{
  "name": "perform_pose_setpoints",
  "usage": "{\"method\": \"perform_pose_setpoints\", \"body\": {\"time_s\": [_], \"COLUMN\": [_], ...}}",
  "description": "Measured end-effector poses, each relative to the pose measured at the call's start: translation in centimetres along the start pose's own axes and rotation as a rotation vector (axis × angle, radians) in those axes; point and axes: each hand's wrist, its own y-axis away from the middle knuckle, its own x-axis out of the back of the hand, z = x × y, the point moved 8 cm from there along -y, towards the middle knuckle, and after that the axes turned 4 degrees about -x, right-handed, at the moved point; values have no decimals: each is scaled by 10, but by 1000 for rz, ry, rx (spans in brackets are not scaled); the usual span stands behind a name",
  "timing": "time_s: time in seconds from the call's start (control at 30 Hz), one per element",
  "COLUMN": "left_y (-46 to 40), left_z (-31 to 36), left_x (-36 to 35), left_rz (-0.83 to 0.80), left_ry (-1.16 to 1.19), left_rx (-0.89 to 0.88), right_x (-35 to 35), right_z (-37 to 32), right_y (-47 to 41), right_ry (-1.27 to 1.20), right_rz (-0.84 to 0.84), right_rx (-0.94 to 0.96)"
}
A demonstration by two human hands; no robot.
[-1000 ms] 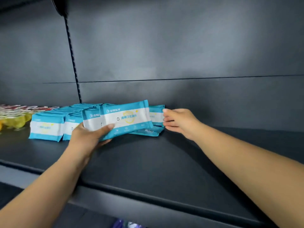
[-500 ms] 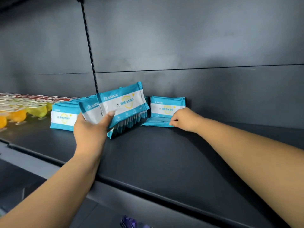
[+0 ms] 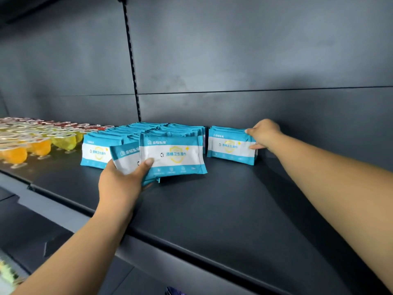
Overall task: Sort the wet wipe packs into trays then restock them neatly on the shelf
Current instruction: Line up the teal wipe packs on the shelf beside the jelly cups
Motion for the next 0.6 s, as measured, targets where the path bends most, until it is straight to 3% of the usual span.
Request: {"method": "perform_pose_setpoints", "body": {"time_s": [0.07, 0.17, 0.43, 0.5, 0.53, 0.6], "left_y": [-1, 1, 7, 8, 8, 10], "left_z": [-2, -2, 12, 12, 11, 9], "left_x": [0, 0, -5, -6, -8, -12], "left_rz": [0, -11, -44, -71, -96, -146], "left_ry": [36, 20, -6, 30, 59, 104], "left_rx": [6, -11, -58, -40, -26, 20], "right_x": [-6, -10, 10, 20, 20, -1], "right_z": [0, 2, 4, -7, -10, -10], "right_y": [0, 3, 21, 36, 48, 78], "right_ry": [45, 314, 470, 295, 91, -361], "right_rz": [-33, -80, 192, 247, 217, -18], "right_rx": [37, 95, 83, 127, 119, -3]}}
